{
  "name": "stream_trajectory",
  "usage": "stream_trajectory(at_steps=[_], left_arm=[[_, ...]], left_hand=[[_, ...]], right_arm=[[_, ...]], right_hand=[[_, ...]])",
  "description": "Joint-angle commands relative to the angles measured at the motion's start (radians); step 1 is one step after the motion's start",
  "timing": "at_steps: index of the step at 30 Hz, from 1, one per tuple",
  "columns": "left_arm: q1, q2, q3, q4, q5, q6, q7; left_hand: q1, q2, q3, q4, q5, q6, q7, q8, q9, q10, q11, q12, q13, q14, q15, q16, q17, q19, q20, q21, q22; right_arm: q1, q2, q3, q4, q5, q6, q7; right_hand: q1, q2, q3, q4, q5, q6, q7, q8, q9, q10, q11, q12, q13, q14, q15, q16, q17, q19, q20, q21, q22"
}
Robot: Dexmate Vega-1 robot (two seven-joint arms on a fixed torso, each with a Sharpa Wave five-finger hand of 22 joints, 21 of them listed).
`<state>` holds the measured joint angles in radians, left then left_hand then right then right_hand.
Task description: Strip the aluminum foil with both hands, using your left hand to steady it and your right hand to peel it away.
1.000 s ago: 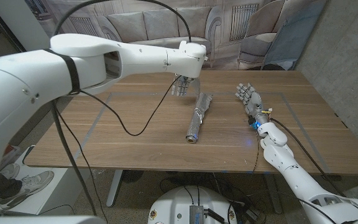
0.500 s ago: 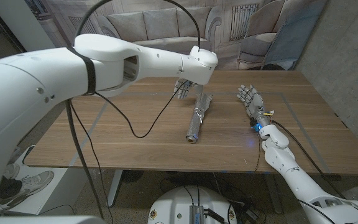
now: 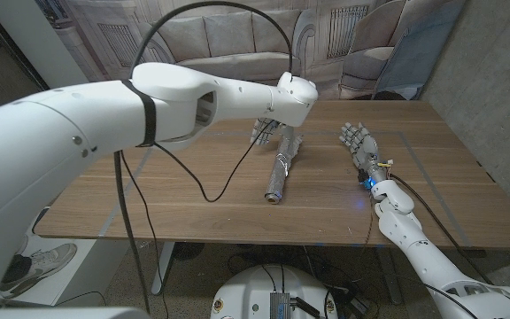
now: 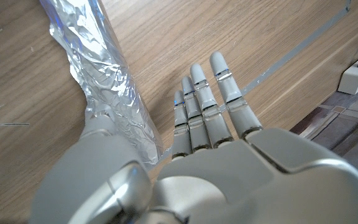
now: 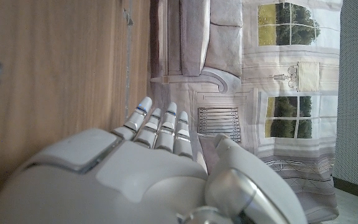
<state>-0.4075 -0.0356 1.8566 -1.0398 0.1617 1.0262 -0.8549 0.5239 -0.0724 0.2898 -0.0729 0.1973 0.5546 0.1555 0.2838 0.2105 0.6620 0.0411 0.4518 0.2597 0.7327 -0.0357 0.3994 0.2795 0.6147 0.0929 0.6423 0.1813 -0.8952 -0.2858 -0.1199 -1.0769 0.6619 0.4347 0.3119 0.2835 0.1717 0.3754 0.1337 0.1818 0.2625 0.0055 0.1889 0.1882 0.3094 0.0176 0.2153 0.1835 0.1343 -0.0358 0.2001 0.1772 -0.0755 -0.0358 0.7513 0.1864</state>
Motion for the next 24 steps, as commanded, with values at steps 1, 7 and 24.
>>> stream_trajectory(at_steps=[1,7,24], left_arm=[[0.076,-0.088,-0.037,0.185,0.073,-0.064,-0.023],[0.106,-0.127,-0.056,0.267,0.125,-0.106,-0.042],[0.166,-0.112,-0.154,0.224,0.221,-0.092,0.009]], left_hand=[[0.003,0.015,0.006,0.007,0.007,0.019,0.01,0.007,0.002,0.011,-0.002,0.001,-0.001,0.015,-0.003,0.004,0.001,0.009,-0.002,0.006,0.001],[0.009,0.025,0.011,0.007,0.007,0.024,0.01,0.007,0.001,0.013,-0.005,-0.001,-0.003,0.019,-0.005,0.003,0.0,0.011,-0.004,0.005,0.001],[0.022,0.041,0.021,0.008,0.003,0.037,0.009,0.004,-0.001,0.031,-0.007,-0.006,-0.012,0.036,-0.013,-0.001,-0.007,0.023,-0.013,0.002,0.0]], right_arm=[[-0.002,-0.005,0.008,0.006,0.012,0.003,0.014],[-0.001,-0.005,0.01,0.012,0.015,0.006,0.02],[-0.008,0.0,0.017,0.02,0.026,0.018,0.033]], right_hand=[[-0.01,0.01,0.001,-0.005,0.0,0.009,-0.001,0.006,0.002,0.009,0.001,0.009,0.004,0.012,-0.008,-0.001,0.0,0.004,-0.088,-0.004,0.001],[-0.011,0.01,0.001,-0.005,0.0,0.01,-0.001,0.006,0.002,0.009,0.001,0.008,0.004,0.012,-0.008,-0.002,0.001,0.005,-0.088,-0.005,0.001],[-0.017,0.008,0.0,-0.002,0.0,0.013,0.0,0.007,0.002,0.012,0.0,0.009,0.004,0.015,-0.007,-0.001,0.001,0.006,-0.087,-0.006,0.001]])
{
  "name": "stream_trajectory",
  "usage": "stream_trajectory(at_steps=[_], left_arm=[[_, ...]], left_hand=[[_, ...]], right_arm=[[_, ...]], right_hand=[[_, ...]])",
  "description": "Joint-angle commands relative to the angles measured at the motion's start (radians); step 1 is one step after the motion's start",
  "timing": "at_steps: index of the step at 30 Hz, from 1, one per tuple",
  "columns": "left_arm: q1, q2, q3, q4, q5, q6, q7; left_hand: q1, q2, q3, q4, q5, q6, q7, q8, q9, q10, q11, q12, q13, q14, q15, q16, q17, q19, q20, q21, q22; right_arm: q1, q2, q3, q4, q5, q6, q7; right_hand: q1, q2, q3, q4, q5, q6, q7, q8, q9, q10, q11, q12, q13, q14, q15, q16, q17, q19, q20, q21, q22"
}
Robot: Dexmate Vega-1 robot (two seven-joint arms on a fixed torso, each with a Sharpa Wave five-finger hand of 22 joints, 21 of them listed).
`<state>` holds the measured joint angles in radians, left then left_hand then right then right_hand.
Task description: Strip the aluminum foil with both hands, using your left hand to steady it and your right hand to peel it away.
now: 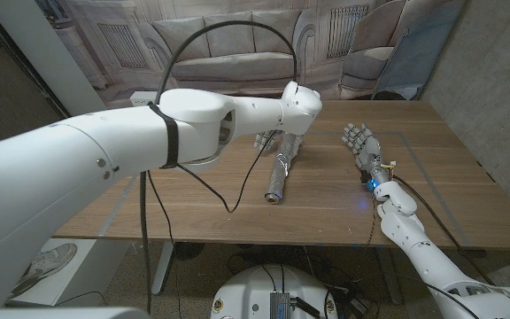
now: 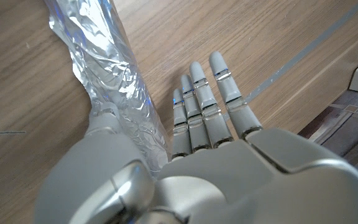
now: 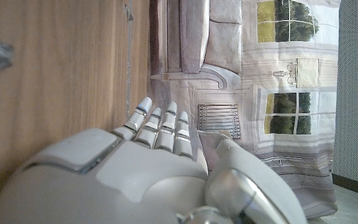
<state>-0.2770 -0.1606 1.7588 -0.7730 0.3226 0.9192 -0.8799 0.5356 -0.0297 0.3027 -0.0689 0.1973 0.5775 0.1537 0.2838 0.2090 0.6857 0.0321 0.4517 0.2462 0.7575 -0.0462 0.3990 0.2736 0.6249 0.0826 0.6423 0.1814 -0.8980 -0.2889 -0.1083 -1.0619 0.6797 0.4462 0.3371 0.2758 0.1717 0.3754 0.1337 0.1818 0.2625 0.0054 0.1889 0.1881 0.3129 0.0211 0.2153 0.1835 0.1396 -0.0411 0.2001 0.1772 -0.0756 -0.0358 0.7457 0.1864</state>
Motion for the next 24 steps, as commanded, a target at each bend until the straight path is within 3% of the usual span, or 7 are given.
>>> stream_trajectory(at_steps=[1,4,12,14,16,20,24], left_arm=[[0.039,0.01,-0.063,-0.037,0.059,0.013,0.037],[0.058,0.025,-0.086,-0.072,0.065,0.044,0.08],[0.066,-0.042,-0.073,0.054,0.074,-0.013,0.045],[0.067,-0.103,-0.055,0.179,0.086,-0.092,0.01],[0.077,-0.101,-0.071,0.181,0.093,-0.085,0.017],[0.094,-0.165,-0.092,0.327,0.115,-0.182,0.023],[0.11,-0.18,-0.123,0.367,0.138,-0.217,0.033]], left_hand=[[0.011,-0.001,0.008,0.004,0.002,0.017,0.01,0.004,0.001,0.009,0.001,-0.006,0.001,0.014,-0.005,-0.001,-0.003,0.017,-0.005,0.003,0.0],[0.012,-0.001,0.009,0.004,0.001,0.02,0.01,0.003,0.0,0.012,-0.003,-0.008,-0.001,0.02,-0.007,-0.003,-0.007,0.024,-0.009,0.004,0.0],[0.036,0.022,0.027,0.0,-0.006,0.064,0.005,0.01,-0.003,0.056,-0.015,-0.007,-0.011,0.068,-0.026,0.0,-0.022,0.065,-0.03,0.012,0.0],[0.041,0.026,0.031,-0.002,-0.008,0.069,0.006,0.01,-0.003,0.063,-0.014,-0.008,-0.013,0.077,-0.03,0.0,-0.024,0.069,-0.035,0.012,-0.001],[0.043,0.027,0.032,-0.002,-0.008,0.069,0.006,0.01,-0.004,0.063,-0.014,-0.009,-0.013,0.076,-0.029,-0.001,-0.024,0.069,-0.036,0.011,-0.001],[0.05,0.031,0.037,-0.004,-0.01,0.061,0.01,0.004,-0.004,0.056,-0.009,-0.018,-0.016,0.072,-0.023,-0.007,-0.029,0.066,-0.035,0.008,-0.001],[0.051,0.023,0.036,-0.006,-0.015,0.036,0.011,-0.011,-0.005,0.035,-0.002,-0.038,-0.021,0.054,-0.014,-0.025,-0.041,0.062,-0.034,0.001,-0.001]], right_arm=[[-0.005,0.004,0.006,0.006,0.009,0.008,0.009],[-0.005,0.005,0.007,0.01,0.011,0.011,0.013],[-0.011,0.008,0.011,0.009,0.015,0.017,0.013],[-0.013,0.008,0.013,0.006,0.013,0.019,0.009],[-0.014,0.009,0.015,0.005,0.013,0.023,0.006],[-0.014,0.012,0.018,0.003,0.012,0.03,0.0],[-0.012,0.013,0.018,0.003,0.011,0.031,0.0]], right_hand=[[-0.009,0.008,0.0,-0.003,0.0,0.014,-0.001,0.007,0.002,0.009,-0.003,0.009,0.004,0.01,-0.001,-0.001,0.001,0.006,-0.086,0.0,0.001],[-0.01,0.008,0.0,-0.003,0.0,0.014,0.0,0.007,0.002,0.008,-0.003,0.008,0.004,0.011,-0.001,-0.002,0.0,0.007,-0.087,-0.001,0.001],[-0.012,0.007,0.0,-0.002,0.0,0.015,-0.001,0.007,0.002,0.01,0.0,0.009,0.004,0.011,-0.002,-0.003,0.0,0.007,-0.087,-0.001,0.001],[-0.013,0.007,0.0,-0.001,0.0,0.015,-0.001,0.007,0.002,0.011,-0.001,0.009,0.004,0.012,-0.002,-0.002,0.0,0.007,-0.087,-0.002,0.001],[-0.013,0.007,0.0,-0.001,0.0,0.015,-0.001,0.006,0.002,0.013,-0.003,0.009,0.004,0.014,-0.002,-0.002,0.0,0.008,-0.087,-0.001,0.001],[-0.014,0.006,0.001,-0.001,0.001,0.016,-0.001,0.007,0.002,0.016,-0.002,0.01,0.005,0.02,-0.003,-0.001,-0.001,0.011,-0.086,-0.001,0.001],[-0.016,0.005,0.002,0.001,0.001,0.02,-0.001,0.008,0.002,0.02,-0.001,0.012,0.005,0.024,-0.001,-0.001,-0.002,0.015,-0.085,0.0,0.001]])
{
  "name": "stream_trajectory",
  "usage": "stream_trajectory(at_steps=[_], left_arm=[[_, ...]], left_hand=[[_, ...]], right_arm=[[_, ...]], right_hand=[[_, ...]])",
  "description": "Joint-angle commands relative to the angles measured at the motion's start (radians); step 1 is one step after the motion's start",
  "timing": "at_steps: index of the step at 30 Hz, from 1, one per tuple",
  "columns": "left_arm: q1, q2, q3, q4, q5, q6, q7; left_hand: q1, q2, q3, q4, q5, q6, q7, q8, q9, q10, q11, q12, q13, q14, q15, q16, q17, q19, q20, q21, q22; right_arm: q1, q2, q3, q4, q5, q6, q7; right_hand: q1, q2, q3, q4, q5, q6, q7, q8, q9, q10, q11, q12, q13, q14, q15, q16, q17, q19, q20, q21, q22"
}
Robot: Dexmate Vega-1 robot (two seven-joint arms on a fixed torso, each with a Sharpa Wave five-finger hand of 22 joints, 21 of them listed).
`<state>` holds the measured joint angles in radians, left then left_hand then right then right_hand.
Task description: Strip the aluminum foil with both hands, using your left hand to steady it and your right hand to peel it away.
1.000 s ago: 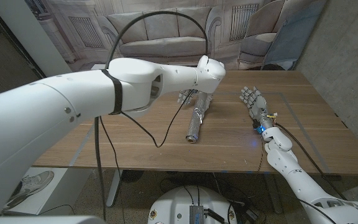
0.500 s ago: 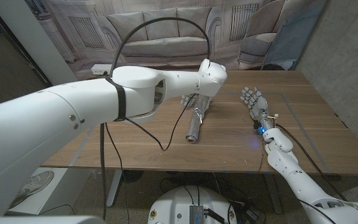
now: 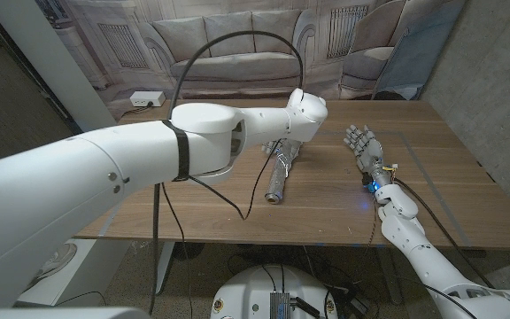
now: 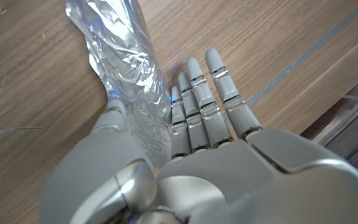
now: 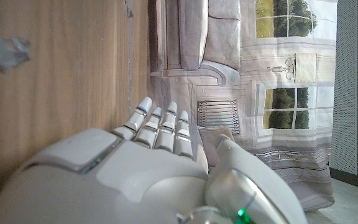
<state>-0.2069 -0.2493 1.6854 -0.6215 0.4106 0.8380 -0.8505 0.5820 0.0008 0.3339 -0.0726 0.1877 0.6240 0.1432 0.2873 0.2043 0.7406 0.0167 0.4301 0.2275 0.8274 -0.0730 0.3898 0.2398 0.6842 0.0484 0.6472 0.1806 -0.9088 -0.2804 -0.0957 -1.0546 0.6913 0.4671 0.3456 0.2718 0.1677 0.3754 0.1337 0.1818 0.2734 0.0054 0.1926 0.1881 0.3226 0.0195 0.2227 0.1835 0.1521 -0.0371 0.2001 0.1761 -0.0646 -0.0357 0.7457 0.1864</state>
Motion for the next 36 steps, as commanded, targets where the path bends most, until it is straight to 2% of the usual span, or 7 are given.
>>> stream_trajectory(at_steps=[1,5,9,15,21,26,36], left_arm=[[0.042,-0.092,-0.053,0.217,0.057,-0.143,0.005],[0.056,-0.07,-0.082,0.168,0.074,-0.094,0.024],[0.07,-0.022,-0.111,0.072,0.077,-0.02,0.054],[0.097,0.124,-0.146,-0.199,0.066,0.093,0.12],[0.116,0.234,-0.184,-0.407,0.028,0.181,0.214],[0.2,0.349,-0.327,-0.602,-0.048,0.207,0.403],[0.297,0.448,-0.494,-0.771,-0.224,0.197,0.618]], left_hand=[[0.004,-0.009,0.004,-0.003,-0.006,-0.013,0.021,-0.017,-0.001,-0.02,0.014,-0.019,-0.003,-0.02,0.018,-0.019,-0.009,0.0,0.003,-0.005,-0.001],[0.015,0.013,0.017,-0.002,-0.005,-0.003,0.018,-0.015,-0.001,-0.014,0.01,-0.025,-0.006,-0.02,0.018,-0.024,-0.014,-0.002,0.006,-0.008,0.0],[0.098,0.121,0.106,-0.02,0.01,0.108,-0.017,0.014,0.0,0.087,-0.031,-0.027,-0.015,0.062,-0.028,-0.014,-0.019,0.019,-0.014,-0.008,0.002],[0.192,0.193,0.226,-0.031,0.022,0.291,-0.083,0.11,0.04,0.177,-0.084,-0.004,0.016,0.139,-0.073,-0.004,0.004,0.035,-0.052,0.008,0.008],[0.211,0.195,0.254,-0.018,0.017,0.289,-0.087,0.127,0.06,0.2,-0.103,0.007,0.029,0.159,-0.083,0.001,0.021,0.035,-0.055,0.018,0.012],[0.22,0.198,0.268,-0.007,0.013,0.282,-0.091,0.136,0.073,0.202,-0.099,0.011,0.038,0.16,-0.085,0.0,0.031,0.03,-0.053,0.023,0.014],[0.24,0.191,0.295,0.013,0.005,0.295,-0.104,0.174,0.109,0.241,-0.106,0.039,0.063,0.198,-0.093,0.008,0.054,0.042,-0.058,0.044,0.018]], right_arm=[[-0.001,0.005,0.006,-0.003,-0.001,0.011,-0.008],[0.002,0.007,0.006,0.001,-0.001,0.014,-0.008],[0.002,0.008,0.007,0.003,-0.002,0.017,-0.01],[0.001,0.008,0.008,0.001,-0.004,0.019,-0.015],[0.001,0.007,0.007,-0.005,-0.009,0.015,-0.023],[0.007,0.008,0.004,-0.002,-0.014,0.014,-0.026],[0.012,0.007,-0.002,-0.006,-0.02,0.01,-0.033]], right_hand=[[-0.012,0.009,0.002,0.001,0.001,0.009,-0.001,0.004,0.002,0.012,0.001,0.005,0.005,0.012,-0.006,-0.001,-0.001,0.004,-0.085,0.0,0.001],[-0.014,0.007,0.003,0.002,0.001,0.01,-0.001,0.004,0.002,0.014,0.001,0.005,0.005,0.013,-0.006,-0.002,-0.001,0.005,-0.085,0.0,0.001],[-0.015,0.006,0.004,0.002,0.001,0.012,-0.002,0.005,0.003,0.015,0.001,0.005,0.005,0.015,-0.007,-0.003,-0.002,0.006,-0.084,0.0,0.001],[-0.016,0.005,0.005,0.003,0.001,0.013,-0.001,0.005,0.003,0.017,-0.002,0.006,0.005,0.018,-0.007,-0.004,-0.003,0.006,-0.084,-0.001,0.001],[-0.017,0.005,0.008,0.003,0.002,0.015,0.0,0.005,0.003,0.019,0.001,0.006,0.005,0.02,-0.007,-0.005,-0.004,0.007,-0.084,-0.002,0.001],[-0.017,0.005,0.008,0.003,0.002,0.015,0.0,0.005,0.003,0.019,0.001,0.006,0.005,0.02,-0.007,-0.006,-0.004,0.007,-0.084,-0.002,0.001],[-0.02,0.004,0.009,0.002,0.001,0.016,0.0,0.004,0.003,0.02,0.001,0.005,0.005,0.021,-0.008,-0.008,-0.003,0.008,-0.084,-0.004,0.001]])
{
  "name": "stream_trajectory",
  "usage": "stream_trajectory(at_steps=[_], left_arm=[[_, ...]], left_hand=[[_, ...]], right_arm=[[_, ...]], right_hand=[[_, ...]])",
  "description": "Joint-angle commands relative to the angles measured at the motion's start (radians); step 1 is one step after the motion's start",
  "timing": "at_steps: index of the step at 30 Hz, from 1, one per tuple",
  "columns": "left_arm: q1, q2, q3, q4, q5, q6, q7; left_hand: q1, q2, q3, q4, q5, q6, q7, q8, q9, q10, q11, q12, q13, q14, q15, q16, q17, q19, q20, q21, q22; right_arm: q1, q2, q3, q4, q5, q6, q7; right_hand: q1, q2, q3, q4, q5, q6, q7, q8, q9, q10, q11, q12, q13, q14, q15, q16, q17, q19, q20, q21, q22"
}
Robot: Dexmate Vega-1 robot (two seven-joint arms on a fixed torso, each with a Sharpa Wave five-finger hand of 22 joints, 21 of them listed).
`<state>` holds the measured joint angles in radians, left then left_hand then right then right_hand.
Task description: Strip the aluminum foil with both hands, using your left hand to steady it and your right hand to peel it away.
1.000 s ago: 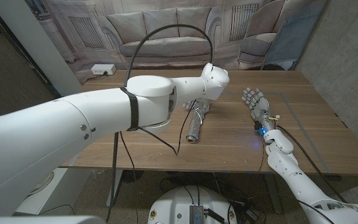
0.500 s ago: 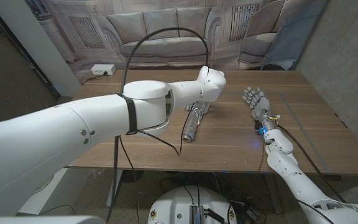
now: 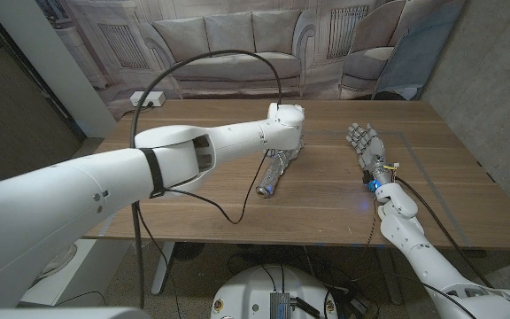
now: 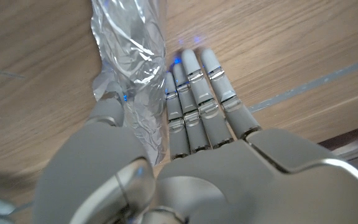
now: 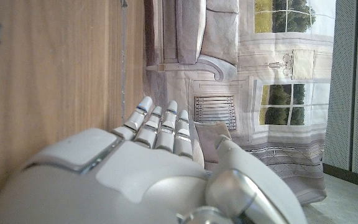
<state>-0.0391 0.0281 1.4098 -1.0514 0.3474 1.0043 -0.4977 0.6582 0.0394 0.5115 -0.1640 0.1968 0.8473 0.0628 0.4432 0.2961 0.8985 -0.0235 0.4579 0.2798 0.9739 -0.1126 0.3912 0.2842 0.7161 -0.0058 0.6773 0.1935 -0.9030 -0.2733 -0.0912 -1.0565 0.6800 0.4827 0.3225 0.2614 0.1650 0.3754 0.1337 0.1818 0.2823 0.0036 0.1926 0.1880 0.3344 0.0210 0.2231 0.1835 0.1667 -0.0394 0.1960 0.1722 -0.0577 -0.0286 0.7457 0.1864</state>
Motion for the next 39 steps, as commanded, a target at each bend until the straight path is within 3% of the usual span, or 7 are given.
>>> stream_trajectory(at_steps=[1,13,22,29,31,34,39], left_arm=[[0.149,0.181,-0.254,-0.363,-0.19,0.021,0.286],[0.312,0.24,-0.456,-0.482,-0.377,-0.136,0.533],[0.383,0.27,-0.553,-0.521,-0.517,-0.205,0.584],[0.481,0.282,-0.633,-0.514,-0.598,-0.408,0.649],[0.528,0.276,-0.672,-0.46,-0.642,-0.584,0.631],[0.557,0.266,-0.68,-0.416,-0.645,-0.712,0.644],[0.584,0.228,-0.706,-0.34,-0.704,-0.81,0.621]], left_hand=[[0.165,0.151,0.119,0.106,-0.005,0.074,-0.022,0.022,0.021,0.083,-0.065,0.013,0.014,0.057,-0.055,0.008,0.011,0.009,-0.004,0.015,0.005],[0.177,0.146,0.132,0.121,-0.008,0.065,-0.031,0.052,0.057,0.083,-0.066,0.029,0.039,0.049,-0.053,0.0,0.035,-0.001,0.0,0.028,0.007],[0.184,0.143,0.138,0.131,-0.009,0.053,-0.032,0.072,0.082,0.071,-0.067,0.035,0.057,0.038,-0.05,-0.008,0.053,-0.008,0.0,0.037,0.007],[0.189,0.139,0.142,0.139,-0.01,0.042,-0.041,0.091,0.106,0.057,-0.068,0.039,0.072,0.018,-0.046,-0.018,0.07,-0.036,-0.001,0.036,0.007],[0.19,0.137,0.142,0.143,-0.01,0.038,-0.049,0.097,0.115,0.048,-0.07,0.039,0.078,0.004,-0.044,-0.025,0.075,-0.044,0.0,0.037,0.006],[0.189,0.132,0.141,0.152,-0.011,0.026,-0.056,0.113,0.135,0.024,-0.077,0.036,0.089,-0.029,-0.037,-0.044,0.084,-0.067,0.003,0.036,0.005],[0.186,0.116,0.144,0.168,-0.01,0.021,-0.064,0.158,0.18,-0.076,-0.08,0.0,0.096,-0.107,-0.031,-0.104,0.074,-0.103,0.015,0.033,-0.001]], right_arm=[[0.006,0.0,-0.007,-0.006,-0.009,-0.005,-0.011],[0.003,-0.005,-0.012,-0.031,-0.02,-0.018,-0.026],[0.002,-0.01,-0.016,-0.05,-0.031,-0.03,-0.039],[0.007,-0.01,-0.022,-0.055,-0.039,-0.036,-0.042],[0.009,-0.01,-0.023,-0.057,-0.039,-0.039,-0.041],[0.009,-0.012,-0.027,-0.062,-0.043,-0.044,-0.044],[0.009,-0.016,-0.031,-0.075,-0.051,-0.053,-0.05]], right_hand=[[-0.009,0.007,0.009,0.002,0.001,0.007,0.002,0.004,0.003,0.009,0.002,0.005,0.005,0.007,-0.005,-0.003,0.001,0.001,-0.091,-0.004,0.001],[-0.013,0.006,0.01,0.002,0.001,0.007,0.001,0.004,0.003,0.009,-0.001,0.004,0.005,0.008,-0.006,-0.004,0.001,0.002,-0.091,-0.005,0.001],[-0.015,0.005,0.01,0.003,0.001,0.008,0.002,0.003,0.003,0.009,-0.002,0.004,0.005,0.008,-0.005,-0.005,0.001,0.003,-0.092,-0.006,0.001],[-0.016,0.004,0.01,0.002,0.001,0.008,0.003,0.003,0.003,0.01,0.0,0.004,0.005,0.008,-0.004,-0.006,0.001,0.003,-0.092,-0.007,0.001],[-0.016,0.004,0.011,0.003,0.001,0.008,0.002,0.003,0.003,0.011,0.001,0.004,0.005,0.009,-0.005,-0.006,0.001,0.003,-0.092,-0.007,0.001],[-0.017,0.004,0.011,0.002,0.001,0.007,0.002,0.003,0.003,0.01,-0.001,0.003,0.005,0.009,-0.005,-0.006,0.001,0.004,-0.092,-0.007,0.001],[-0.017,0.004,0.011,0.002,0.001,0.008,0.002,0.003,0.004,0.009,-0.003,0.002,0.005,0.009,-0.006,-0.006,0.001,0.004,-0.092,-0.008,0.001]])
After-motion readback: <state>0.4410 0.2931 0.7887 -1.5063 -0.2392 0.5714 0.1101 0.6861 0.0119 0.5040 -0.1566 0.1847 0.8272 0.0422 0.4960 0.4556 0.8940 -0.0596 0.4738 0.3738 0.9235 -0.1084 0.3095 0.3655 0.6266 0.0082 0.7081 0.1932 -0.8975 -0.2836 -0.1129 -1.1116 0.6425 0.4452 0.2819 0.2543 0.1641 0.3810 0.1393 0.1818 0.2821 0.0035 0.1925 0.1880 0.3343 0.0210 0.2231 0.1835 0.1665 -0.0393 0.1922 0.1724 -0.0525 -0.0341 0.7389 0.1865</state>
